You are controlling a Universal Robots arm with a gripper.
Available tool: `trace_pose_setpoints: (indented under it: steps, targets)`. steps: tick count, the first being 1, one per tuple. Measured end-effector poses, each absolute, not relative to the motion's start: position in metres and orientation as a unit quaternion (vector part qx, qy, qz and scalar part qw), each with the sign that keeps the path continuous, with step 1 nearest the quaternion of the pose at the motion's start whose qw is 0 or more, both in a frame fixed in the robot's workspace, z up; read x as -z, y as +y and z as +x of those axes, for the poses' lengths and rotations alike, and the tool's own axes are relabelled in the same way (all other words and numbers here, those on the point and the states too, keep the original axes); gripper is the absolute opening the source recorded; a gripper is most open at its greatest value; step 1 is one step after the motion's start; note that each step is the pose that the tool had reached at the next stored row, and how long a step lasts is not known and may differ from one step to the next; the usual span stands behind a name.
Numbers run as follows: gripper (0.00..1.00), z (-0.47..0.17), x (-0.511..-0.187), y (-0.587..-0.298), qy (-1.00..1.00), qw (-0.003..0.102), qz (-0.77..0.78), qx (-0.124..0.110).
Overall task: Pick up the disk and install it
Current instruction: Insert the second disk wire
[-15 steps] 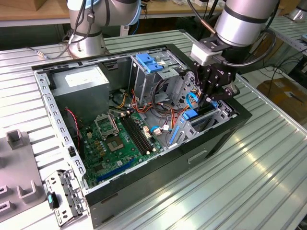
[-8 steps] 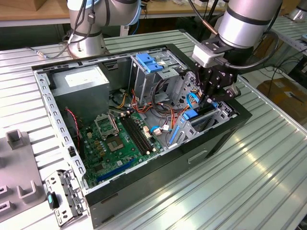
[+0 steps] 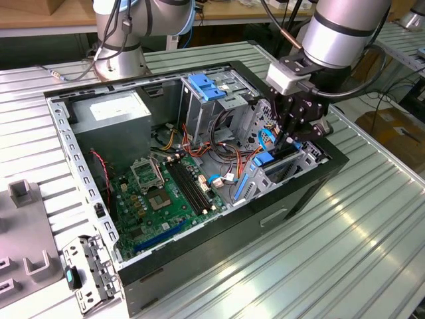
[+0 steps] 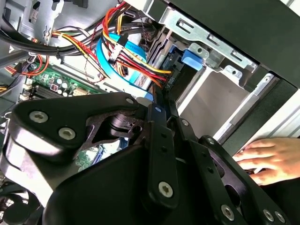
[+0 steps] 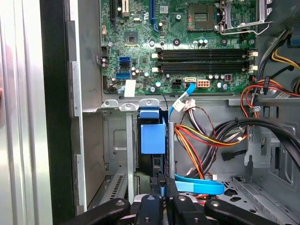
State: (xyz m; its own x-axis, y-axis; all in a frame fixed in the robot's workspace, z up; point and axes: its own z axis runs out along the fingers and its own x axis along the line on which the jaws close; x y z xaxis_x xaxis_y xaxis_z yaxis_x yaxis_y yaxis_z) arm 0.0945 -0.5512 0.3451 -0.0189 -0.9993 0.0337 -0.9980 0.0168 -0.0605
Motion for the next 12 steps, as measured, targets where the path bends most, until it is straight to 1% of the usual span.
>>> trace_pose_setpoints:
  steps: [12]
  targets:
    - [0.16, 0.0945, -0.3405, -0.5517, 0.713, 0.009, -0.700, 0.033]
